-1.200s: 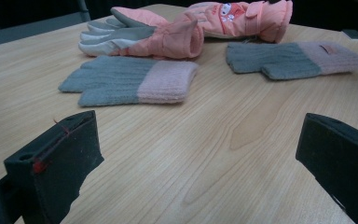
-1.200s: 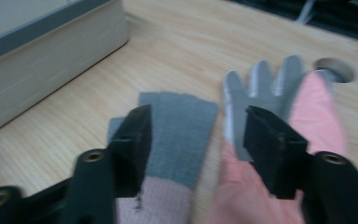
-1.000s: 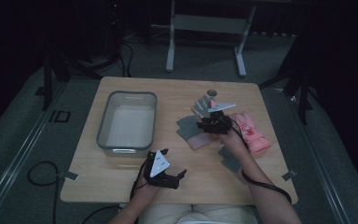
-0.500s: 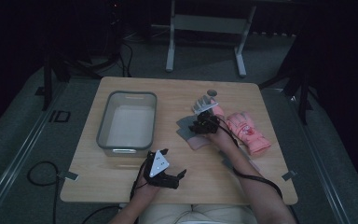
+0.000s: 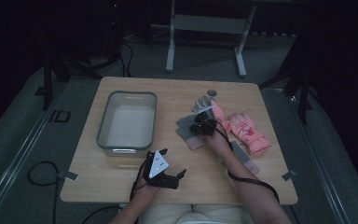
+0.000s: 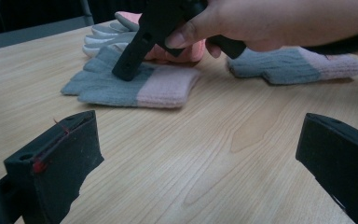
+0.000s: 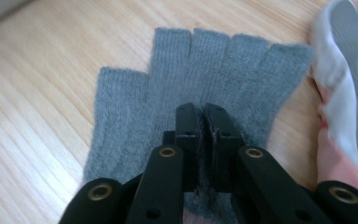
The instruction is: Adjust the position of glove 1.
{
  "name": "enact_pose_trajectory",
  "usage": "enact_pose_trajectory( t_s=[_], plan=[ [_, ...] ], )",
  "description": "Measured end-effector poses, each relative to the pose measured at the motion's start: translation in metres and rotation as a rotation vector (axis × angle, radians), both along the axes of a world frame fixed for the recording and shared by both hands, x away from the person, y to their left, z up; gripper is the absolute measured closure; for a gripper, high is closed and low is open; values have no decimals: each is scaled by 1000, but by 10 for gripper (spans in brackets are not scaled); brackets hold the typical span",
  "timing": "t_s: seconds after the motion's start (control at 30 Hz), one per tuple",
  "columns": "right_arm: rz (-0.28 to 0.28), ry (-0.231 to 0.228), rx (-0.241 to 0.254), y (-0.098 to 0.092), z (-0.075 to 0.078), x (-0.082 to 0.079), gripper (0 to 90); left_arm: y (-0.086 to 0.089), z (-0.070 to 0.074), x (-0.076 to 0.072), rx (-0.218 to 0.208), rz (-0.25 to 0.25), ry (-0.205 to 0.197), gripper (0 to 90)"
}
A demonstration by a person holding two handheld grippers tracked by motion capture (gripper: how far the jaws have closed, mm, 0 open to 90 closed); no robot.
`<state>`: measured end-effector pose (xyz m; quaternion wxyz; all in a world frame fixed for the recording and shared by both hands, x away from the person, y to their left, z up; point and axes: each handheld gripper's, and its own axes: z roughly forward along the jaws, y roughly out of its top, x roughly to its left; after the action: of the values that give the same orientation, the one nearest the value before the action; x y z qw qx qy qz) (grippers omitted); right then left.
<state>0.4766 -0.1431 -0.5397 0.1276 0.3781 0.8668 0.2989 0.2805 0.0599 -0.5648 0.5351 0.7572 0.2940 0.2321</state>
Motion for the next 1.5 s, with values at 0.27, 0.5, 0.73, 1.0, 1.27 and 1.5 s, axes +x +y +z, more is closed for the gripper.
enact_pose_trajectory(
  t_s=[0.27,0.5,0.73,1.0,1.27,1.5],
  plan=[
    [-150,-64,169,-16,50,-68,856,1,0,0,-10,13,0,0],
    [-249,-120,195,-30,60,-124,857,1,0,1,-3,15,2,0],
    [-313,-96,196,-25,39,-164,856,2,0,1,-19,10,11,0],
    [-362,-18,179,-16,4,-160,856,1,0,1,-10,6,6,0],
    [-413,-18,179,-15,-13,-152,828,1,0,1,-3,-3,8,0],
    [-406,-21,207,-21,-6,-152,736,1,0,1,-3,-8,11,0]
  ],
)
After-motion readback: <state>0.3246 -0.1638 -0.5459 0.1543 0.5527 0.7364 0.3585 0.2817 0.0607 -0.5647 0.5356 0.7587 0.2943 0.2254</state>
